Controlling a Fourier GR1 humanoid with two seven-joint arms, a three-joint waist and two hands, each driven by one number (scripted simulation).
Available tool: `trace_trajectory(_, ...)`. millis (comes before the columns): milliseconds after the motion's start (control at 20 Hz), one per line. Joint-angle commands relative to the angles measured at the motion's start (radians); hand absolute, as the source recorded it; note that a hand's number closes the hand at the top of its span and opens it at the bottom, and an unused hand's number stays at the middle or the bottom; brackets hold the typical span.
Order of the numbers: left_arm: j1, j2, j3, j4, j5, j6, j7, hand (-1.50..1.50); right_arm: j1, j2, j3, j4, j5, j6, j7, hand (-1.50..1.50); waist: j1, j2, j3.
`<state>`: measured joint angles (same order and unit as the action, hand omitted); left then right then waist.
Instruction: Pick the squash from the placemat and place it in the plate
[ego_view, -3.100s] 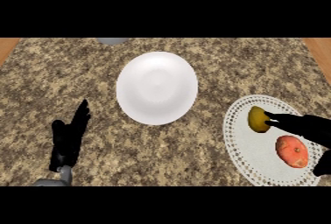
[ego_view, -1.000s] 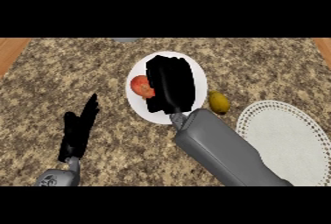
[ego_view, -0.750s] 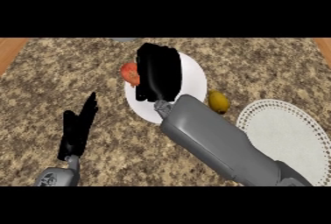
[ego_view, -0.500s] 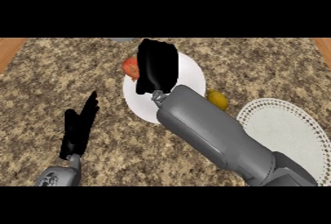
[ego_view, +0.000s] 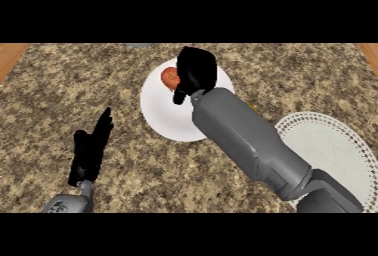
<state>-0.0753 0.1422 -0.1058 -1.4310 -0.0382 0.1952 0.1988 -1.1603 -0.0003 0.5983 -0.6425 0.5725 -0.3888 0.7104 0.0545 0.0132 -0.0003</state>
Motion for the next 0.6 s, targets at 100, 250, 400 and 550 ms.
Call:
trace_trajectory(100,-0.027,0.005,0.012,0.012,-0.013,0.009,0.015,0.0,0.036,0.0,-0.046,0.133,-0.153,0.138,-0.151,1.5,0.006,0.007,0.0)
trace_trajectory(250,-0.016,0.028,0.032,-0.012,0.014,-0.024,0.032,0.0,0.01,0.0,-0.058,0.169,-0.196,0.196,-0.158,-1.5,-0.001,0.0,0.0)
trace_trajectory(400,0.006,0.036,0.037,-0.055,0.03,-0.041,0.05,0.0,0.031,0.0,-0.047,0.185,-0.226,0.198,-0.289,-1.5,0.004,0.0,0.001)
trace_trajectory(550,0.0,0.027,0.048,0.003,0.02,-0.033,0.006,0.0,0.08,0.0,-0.092,0.137,-0.233,0.126,-0.446,-1.5,-0.021,-0.003,0.001)
